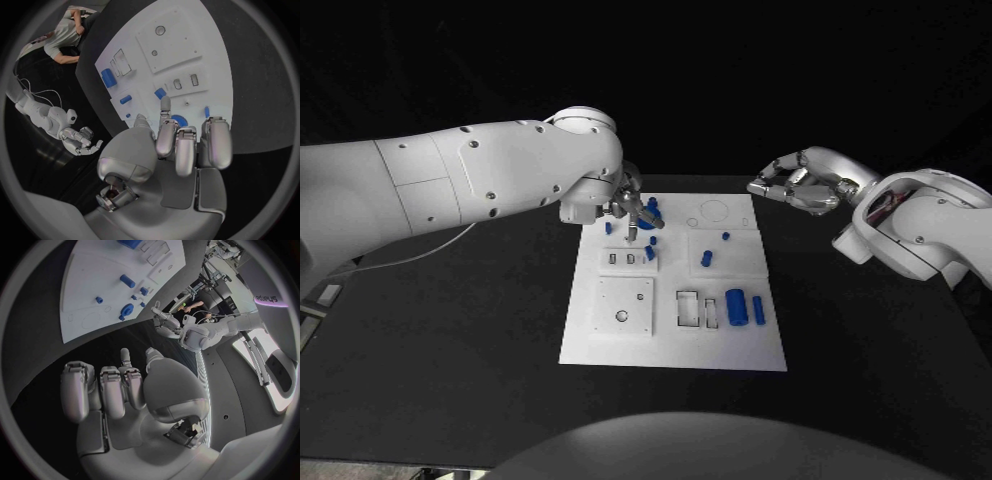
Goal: Assemble the parts on the task board
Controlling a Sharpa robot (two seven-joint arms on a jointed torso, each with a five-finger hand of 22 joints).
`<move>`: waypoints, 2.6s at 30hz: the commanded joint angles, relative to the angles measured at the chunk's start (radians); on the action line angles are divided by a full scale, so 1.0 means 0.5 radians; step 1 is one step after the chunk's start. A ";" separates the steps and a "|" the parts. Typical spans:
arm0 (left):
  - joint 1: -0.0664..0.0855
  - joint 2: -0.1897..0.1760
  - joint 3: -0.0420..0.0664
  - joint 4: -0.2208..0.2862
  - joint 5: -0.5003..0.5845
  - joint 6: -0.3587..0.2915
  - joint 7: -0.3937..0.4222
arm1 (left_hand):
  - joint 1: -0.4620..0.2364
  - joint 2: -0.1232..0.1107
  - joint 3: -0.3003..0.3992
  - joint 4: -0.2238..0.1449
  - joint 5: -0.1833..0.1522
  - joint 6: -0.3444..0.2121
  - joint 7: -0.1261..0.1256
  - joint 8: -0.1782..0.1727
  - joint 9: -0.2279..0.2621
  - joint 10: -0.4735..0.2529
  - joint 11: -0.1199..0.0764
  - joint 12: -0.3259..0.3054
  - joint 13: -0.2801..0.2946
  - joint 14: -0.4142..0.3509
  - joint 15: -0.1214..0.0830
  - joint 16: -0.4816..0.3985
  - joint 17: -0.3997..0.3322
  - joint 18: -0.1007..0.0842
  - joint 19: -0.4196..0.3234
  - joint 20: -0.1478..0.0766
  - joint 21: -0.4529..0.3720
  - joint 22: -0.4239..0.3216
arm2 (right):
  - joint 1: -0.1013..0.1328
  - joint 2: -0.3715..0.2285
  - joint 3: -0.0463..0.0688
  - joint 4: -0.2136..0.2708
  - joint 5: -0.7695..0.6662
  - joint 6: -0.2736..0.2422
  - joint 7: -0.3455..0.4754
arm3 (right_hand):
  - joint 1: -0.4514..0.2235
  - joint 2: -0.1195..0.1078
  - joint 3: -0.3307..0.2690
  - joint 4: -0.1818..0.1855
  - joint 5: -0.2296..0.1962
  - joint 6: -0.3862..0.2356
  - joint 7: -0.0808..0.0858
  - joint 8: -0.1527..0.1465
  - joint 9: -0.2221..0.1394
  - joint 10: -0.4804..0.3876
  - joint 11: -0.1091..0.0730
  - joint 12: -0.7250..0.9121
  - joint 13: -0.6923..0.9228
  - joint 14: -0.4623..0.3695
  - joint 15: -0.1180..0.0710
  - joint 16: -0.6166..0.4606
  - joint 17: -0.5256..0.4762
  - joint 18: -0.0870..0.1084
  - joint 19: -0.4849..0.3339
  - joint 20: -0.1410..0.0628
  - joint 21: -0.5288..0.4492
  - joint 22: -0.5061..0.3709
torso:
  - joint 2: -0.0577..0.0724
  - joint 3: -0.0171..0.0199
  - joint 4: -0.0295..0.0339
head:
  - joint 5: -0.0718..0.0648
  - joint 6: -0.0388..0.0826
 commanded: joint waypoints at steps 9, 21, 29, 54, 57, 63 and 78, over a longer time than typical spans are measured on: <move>-0.066 0.046 0.001 -0.056 0.041 0.030 -0.029 | 0.038 -0.005 0.045 0.008 0.014 -0.111 0.036 -0.084 0.019 0.261 -0.029 0.459 0.527 0.203 0.010 0.005 0.526 -0.023 -0.023 0.018 -0.006 0.002 | -0.005 0.016 0.000 0.005 -0.055 0.032 -0.010 | 0.039 -0.009 0.011 -0.009 0.020 -0.003 0.002 -0.011 -0.007 0.208 -0.003 0.008 0.526 0.209 -0.010 0.007 0.526 0.003 -0.037 0.003 -0.030 0.403 | -0.002 -0.0001 -0.004 | 0.001 0.000; -0.133 0.102 0.001 -0.137 0.064 0.012 -0.020 | 0.022 -0.015 0.066 0.026 -0.058 -0.156 0.061 -0.147 0.039 0.261 -0.006 0.459 0.527 0.203 0.033 0.005 0.526 -0.018 -0.044 0.041 -0.018 -0.009 | -0.024 0.032 -0.001 -0.010 -0.058 0.043 -0.009 | 0.052 -0.010 0.014 -0.010 0.027 -0.004 0.004 -0.012 -0.008 0.208 -0.001 0.008 0.526 0.209 -0.008 0.007 0.526 0.004 -0.042 0.004 -0.036 0.401 | -0.004 0.0001 -0.003 | 0.009 0.000; -0.168 0.119 0.002 -0.181 0.081 -0.012 -0.015 | 0.046 -0.019 0.093 0.013 -0.010 -0.159 0.066 -0.166 0.050 0.261 0.001 0.459 0.527 0.203 0.041 0.005 0.526 -0.017 -0.049 0.051 -0.021 -0.006 | -0.028 0.043 -0.001 -0.011 -0.054 0.062 -0.010 | 0.058 -0.009 0.017 -0.010 0.029 -0.003 0.004 -0.012 -0.008 0.208 0.001 0.008 0.526 0.209 -0.007 0.007 0.526 0.005 -0.047 0.004 -0.041 0.399 | -0.004 0.0000 -0.003 | 0.005 0.000; -0.198 0.169 0.003 -0.277 0.145 -0.030 0.001 | 0.194 -0.051 0.205 -0.068 0.180 -0.149 0.060 -0.216 0.097 0.261 0.000 0.459 0.527 0.203 0.044 0.005 0.526 -0.001 -0.109 0.059 -0.064 -0.052 | -0.039 0.067 -0.001 -0.023 -0.053 0.104 -0.036 | 0.034 0.021 0.014 0.004 0.013 -0.002 0.013 -0.015 -0.011 0.208 0.010 0.008 0.526 0.209 0.001 0.007 0.526 0.008 -0.058 0.010 -0.054 0.395 | -0.007 0.0018 -0.002 | -0.004 0.000; -0.198 0.170 0.003 -0.278 0.147 -0.030 0.001 | 0.211 -0.054 0.217 -0.078 0.186 -0.146 0.059 -0.218 0.101 0.261 -0.001 0.459 0.527 0.203 0.043 0.005 0.526 -0.001 -0.110 0.058 -0.065 -0.051 | -0.039 0.068 -0.001 -0.023 -0.052 0.109 -0.041 | 0.034 0.021 0.014 0.004 0.013 -0.002 0.013 -0.015 -0.011 0.208 0.010 0.008 0.526 0.209 0.001 0.007 0.526 0.008 -0.058 0.010 -0.054 0.395 | -0.006 0.0021 -0.002 | -0.002 0.000; -0.199 0.170 0.003 -0.283 0.149 -0.040 0.003 | 0.283 -0.067 0.279 -0.122 0.117 -0.137 0.050 -0.226 0.119 0.261 -0.010 0.459 0.527 0.203 0.035 0.005 0.526 -0.002 -0.109 0.052 -0.069 -0.044 | -0.039 0.065 -0.001 -0.022 -0.052 0.116 -0.051 | 0.033 0.022 0.014 0.004 0.013 -0.001 0.013 -0.015 -0.011 0.208 0.010 0.008 0.526 0.209 0.001 0.007 0.526 0.009 -0.062 0.011 -0.058 0.394 | -0.007 0.0014 -0.002 | -0.004 0.000; -0.200 0.168 0.003 -0.290 0.155 -0.065 0.015 | 0.424 -0.136 0.421 -0.239 0.136 -0.081 0.010 -0.175 0.196 0.261 -0.042 0.459 0.527 0.203 0.009 0.005 0.526 -0.002 -0.100 0.029 -0.073 -0.028 | -0.039 0.063 -0.001 -0.024 -0.053 0.133 -0.060 | -0.003 0.040 0.003 0.005 -0.010 0.008 0.015 -0.012 -0.011 0.208 0.015 0.008 0.526 0.209 0.006 0.007 0.526 0.014 -0.076 0.015 -0.074 0.388 | -0.008 0.0021 -0.002 | -0.012 0.000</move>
